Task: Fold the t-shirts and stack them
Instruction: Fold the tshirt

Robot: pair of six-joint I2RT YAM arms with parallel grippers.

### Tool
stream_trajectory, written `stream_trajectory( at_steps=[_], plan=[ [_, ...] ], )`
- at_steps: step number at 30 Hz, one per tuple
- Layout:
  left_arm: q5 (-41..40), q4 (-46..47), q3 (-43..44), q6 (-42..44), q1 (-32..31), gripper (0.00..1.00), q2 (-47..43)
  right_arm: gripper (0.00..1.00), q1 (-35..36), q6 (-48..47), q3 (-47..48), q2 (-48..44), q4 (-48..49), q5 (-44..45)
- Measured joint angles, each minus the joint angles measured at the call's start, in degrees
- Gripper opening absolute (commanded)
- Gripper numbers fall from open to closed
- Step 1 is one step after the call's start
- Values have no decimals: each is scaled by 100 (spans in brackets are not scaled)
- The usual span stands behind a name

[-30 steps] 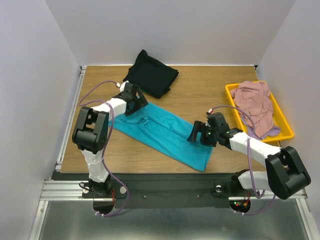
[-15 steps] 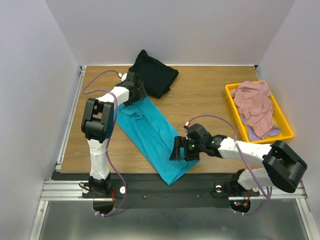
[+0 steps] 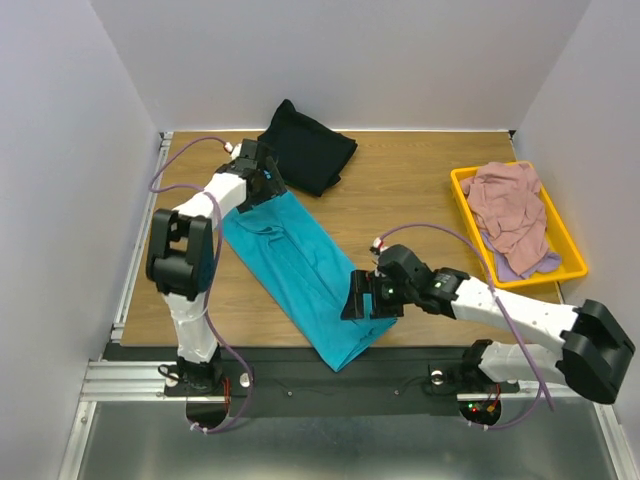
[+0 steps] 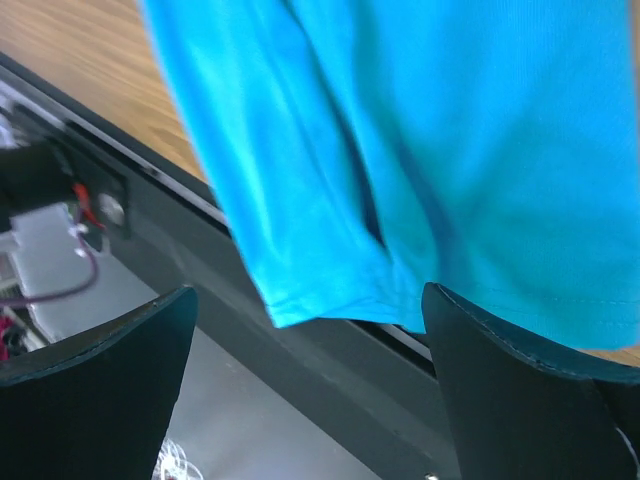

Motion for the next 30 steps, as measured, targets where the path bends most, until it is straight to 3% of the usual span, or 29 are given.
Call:
stream_trajectory(
  at_steps=[5,9,13,17,23,26,30],
  plan=[
    [-450,-31,-1010,-179,-621,98,-2013,100,0,7,262,-514,-280,544],
    [-730,175,-2033,-490,-2120,98,-3788,100,0,66,267,-584,-643,1071],
    [-837,114,-3200,-984,-3576,98,-4754,100,-90,162,245,-669,-1003,1646],
    [-846,-105,-3980,-1432,-4929,93,-4885,100,-437,179,111,-935,-1185,1923],
    [-796,-361,-3989,-1777,-6905,87,-4120,96,-612,179,42,-721,-1292,1947],
    [-807,-428,-3792,-1823,-7418,83,-3598,93,-645,175,13,-481,-1292,1939],
    [-809,-468,-3554,-1773,-7615,81,-3115,86,-686,177,-136,-398,-1314,1886]
  ],
)
